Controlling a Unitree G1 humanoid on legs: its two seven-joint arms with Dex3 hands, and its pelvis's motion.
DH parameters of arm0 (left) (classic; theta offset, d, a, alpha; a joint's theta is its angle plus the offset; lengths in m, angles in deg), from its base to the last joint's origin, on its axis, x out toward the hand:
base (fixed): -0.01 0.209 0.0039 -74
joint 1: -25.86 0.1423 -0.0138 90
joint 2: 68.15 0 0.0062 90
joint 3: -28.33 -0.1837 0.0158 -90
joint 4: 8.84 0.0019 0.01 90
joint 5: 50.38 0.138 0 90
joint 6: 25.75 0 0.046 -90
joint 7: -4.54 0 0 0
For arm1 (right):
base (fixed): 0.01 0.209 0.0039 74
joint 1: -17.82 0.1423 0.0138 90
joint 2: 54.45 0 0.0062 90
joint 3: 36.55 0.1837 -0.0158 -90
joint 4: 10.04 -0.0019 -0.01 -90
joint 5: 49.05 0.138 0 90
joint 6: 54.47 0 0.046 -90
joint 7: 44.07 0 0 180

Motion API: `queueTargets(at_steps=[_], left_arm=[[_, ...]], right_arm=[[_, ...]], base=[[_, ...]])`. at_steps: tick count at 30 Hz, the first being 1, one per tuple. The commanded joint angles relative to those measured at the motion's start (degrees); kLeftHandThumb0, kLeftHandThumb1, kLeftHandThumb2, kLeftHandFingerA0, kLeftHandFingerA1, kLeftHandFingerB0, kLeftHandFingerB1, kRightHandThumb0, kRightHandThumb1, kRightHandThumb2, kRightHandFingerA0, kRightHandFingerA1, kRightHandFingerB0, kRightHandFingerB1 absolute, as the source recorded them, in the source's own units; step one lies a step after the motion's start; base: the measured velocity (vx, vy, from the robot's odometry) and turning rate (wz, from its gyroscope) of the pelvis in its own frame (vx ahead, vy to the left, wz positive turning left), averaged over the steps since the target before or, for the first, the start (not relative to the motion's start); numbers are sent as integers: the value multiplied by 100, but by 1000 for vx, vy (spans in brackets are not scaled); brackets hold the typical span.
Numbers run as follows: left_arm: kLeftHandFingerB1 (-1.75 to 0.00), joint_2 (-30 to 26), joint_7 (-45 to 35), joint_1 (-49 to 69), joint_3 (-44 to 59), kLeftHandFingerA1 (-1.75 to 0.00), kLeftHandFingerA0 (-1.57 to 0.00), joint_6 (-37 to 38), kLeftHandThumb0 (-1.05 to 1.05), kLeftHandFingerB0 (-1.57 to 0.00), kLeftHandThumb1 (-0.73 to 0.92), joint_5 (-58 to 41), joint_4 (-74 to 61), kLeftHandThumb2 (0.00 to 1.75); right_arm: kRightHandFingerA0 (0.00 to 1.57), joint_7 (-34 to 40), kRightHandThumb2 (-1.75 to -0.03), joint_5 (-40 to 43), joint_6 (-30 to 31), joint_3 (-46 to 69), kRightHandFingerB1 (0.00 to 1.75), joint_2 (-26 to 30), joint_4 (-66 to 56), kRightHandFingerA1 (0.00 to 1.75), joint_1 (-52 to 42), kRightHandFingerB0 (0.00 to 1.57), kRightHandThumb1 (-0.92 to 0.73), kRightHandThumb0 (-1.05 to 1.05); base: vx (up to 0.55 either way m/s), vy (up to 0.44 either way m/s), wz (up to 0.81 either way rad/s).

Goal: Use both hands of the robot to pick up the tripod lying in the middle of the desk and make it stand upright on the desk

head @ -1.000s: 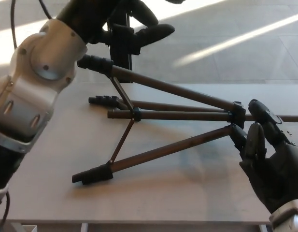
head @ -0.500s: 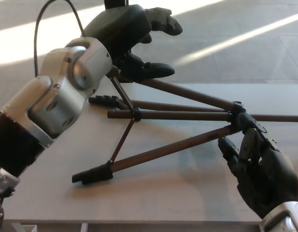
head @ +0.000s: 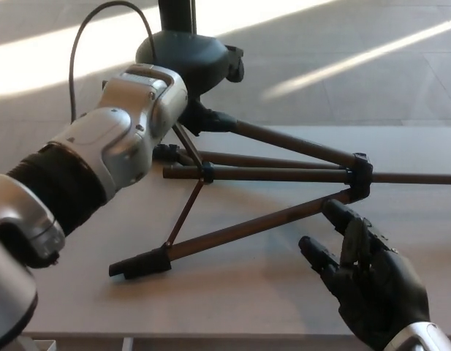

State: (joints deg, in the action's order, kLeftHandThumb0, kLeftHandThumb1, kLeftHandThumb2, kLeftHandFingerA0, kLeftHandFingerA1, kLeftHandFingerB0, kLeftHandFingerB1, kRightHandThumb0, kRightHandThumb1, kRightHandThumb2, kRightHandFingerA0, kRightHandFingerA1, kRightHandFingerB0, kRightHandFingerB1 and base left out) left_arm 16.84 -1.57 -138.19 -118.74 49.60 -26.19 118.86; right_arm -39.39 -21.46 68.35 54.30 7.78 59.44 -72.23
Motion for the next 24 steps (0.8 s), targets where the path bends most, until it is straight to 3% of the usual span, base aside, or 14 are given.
queueTargets(at_steps=[1,2,3,9,10,12,13,16,18,19,21,22,23,24], left_arm=[[-46,782,1259,-884,-1263,-61,-24,254,-85,-36,76,2335,1584,63],[-46,845,1282,-861,-1270,-60,-25,208,-85,-37,75,2301,1648,63],[-48,925,1302,-837,-1250,-60,-28,150,-85,-39,74,2239,1724,63],[-49,1229,1422,-793,-1209,-59,-34,29,-85,-41,72,2067,2103,62],[-47,1336,1374,-700,-1202,-58,-31,56,-86,-36,72,2008,2196,63],[-49,1451,1373,-630,-1161,-59,-32,82,-87,-36,71,1939,2323,62],[-46,1491,1427,-601,-1130,-58,-34,93,-88,-36,69,1927,2376,62],[-44,1621,1477,-531,-1029,-57,-35,135,-86,-35,71,1909,2497,62],[-42,1774,1552,-460,-957,-58,-35,107,-83,-35,71,1938,2603,62],[-41,1823,1536,-439,-918,-58,-40,145,-80,-35,71,1942,2652,62],[-41,1887,1524,-418,-849,-58,-40,202,-80,-35,71,1972,2738,62],[-40,1901,1582,-372,-893,-71,-76,233,-75,-42,72,2092,2818,62],[-40,1925,1535,-352,-908,-82,-83,244,-72,-40,72,2159,2878,62],[-40,1932,1490,-342,-877,-97,-90,262,-67,-40,71,2166,2898,61]], right_arm=[[23,155,-66,551,511,-99,42,-518,82,62,-503,37,-86,-84],[23,158,-78,533,514,-109,47,-509,88,62,-500,37,-73,-89],[25,150,-66,494,488,-127,44,-496,108,64,-488,39,-86,-84],[25,111,-66,492,427,-149,45,-475,163,67,-475,38,-86,-84],[26,189,-81,561,481,-105,50,-519,133,66,-503,39,-71,-89],[26,223,-65,598,485,-80,46,-533,118,67,-529,41,-84,-84],[25,223,-78,599,479,-89,50,-519,112,66,-538,39,-71,-88],[25,222,-79,566,437,-107,50,-468,111,65,-548,39,-72,-88],[27,252,-66,573,433,-96,44,-463,113,65,-549,41,-84,-83],[26,256,-81,590,423,-89,48,-455,111,65,-555,40,-70,-88],[26,256,-81,622,403,-84,48,-433,114,65,-556,40,-70,-88],[24,251,-65,688,432,-55,44,-397,93,66,-538,40,-83,-82],[24,250,-65,722,450,-38,43,-358,72,65,-531,39,-84,-82],[22,248,-81,753,459,-27,47,-351,62,63,-536,36,-71,-86]], base=[[0,0,0],[0,0,0],[0,0,0],[0,0,0],[0,0,0],[0,0,0],[0,0,0],[0,0,0],[0,0,0],[0,0,0],[0,0,0],[0,0,0],[0,0,0],[0,0,0]])
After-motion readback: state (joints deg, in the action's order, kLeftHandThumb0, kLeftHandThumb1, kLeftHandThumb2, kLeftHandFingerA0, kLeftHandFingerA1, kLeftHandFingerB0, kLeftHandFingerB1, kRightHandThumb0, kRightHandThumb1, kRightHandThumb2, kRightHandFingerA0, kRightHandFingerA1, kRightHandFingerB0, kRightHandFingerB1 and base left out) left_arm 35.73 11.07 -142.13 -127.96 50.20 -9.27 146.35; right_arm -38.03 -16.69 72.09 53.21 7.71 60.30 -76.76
